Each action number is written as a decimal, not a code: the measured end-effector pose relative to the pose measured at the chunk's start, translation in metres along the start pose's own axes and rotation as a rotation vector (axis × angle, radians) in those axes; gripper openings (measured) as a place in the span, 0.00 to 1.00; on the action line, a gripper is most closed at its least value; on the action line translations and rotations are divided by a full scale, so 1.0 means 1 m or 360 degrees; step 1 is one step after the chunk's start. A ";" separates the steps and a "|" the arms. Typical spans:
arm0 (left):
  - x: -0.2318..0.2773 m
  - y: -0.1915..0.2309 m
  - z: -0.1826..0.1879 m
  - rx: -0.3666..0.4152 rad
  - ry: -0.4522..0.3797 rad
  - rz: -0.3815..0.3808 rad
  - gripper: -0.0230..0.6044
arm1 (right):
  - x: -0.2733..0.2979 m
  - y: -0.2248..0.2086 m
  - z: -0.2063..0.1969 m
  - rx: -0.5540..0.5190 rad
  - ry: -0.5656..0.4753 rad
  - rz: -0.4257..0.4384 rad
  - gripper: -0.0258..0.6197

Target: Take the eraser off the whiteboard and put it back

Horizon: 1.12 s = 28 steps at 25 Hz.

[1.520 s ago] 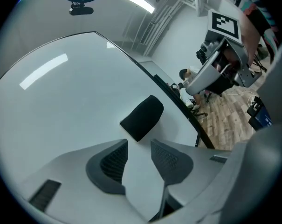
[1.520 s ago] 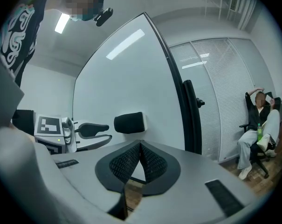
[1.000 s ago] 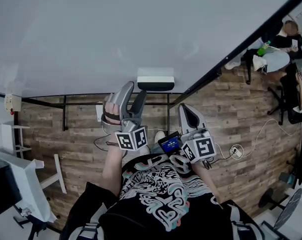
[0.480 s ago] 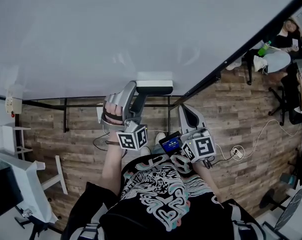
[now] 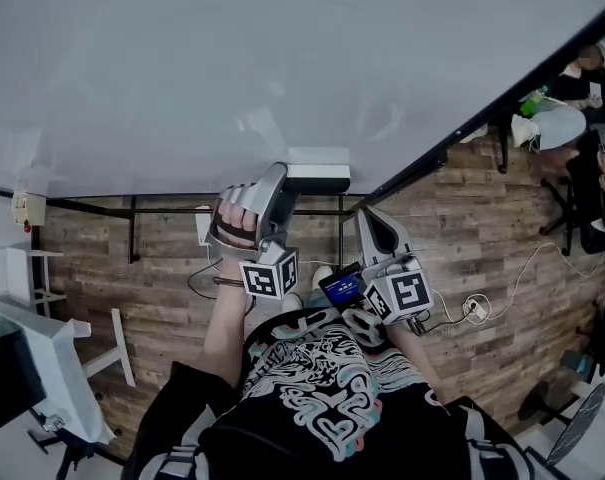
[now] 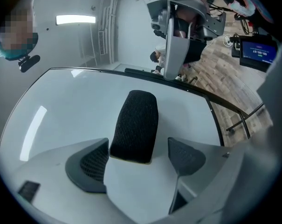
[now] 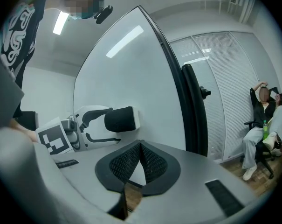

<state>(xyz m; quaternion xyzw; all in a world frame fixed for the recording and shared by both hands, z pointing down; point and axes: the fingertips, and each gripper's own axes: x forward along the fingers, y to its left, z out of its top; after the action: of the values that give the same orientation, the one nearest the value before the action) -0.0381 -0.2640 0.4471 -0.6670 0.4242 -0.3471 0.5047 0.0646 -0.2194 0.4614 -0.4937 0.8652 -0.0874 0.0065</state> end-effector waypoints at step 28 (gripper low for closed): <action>-0.010 0.009 0.010 0.0041 -0.0086 0.0076 0.49 | -0.004 -0.001 0.003 -0.0002 -0.0019 -0.0024 0.07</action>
<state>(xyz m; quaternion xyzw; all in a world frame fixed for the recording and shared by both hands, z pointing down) -0.0351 -0.2523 0.4354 -0.6592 0.4216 -0.3222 0.5328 0.0676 -0.2171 0.4580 -0.5009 0.8614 -0.0840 0.0108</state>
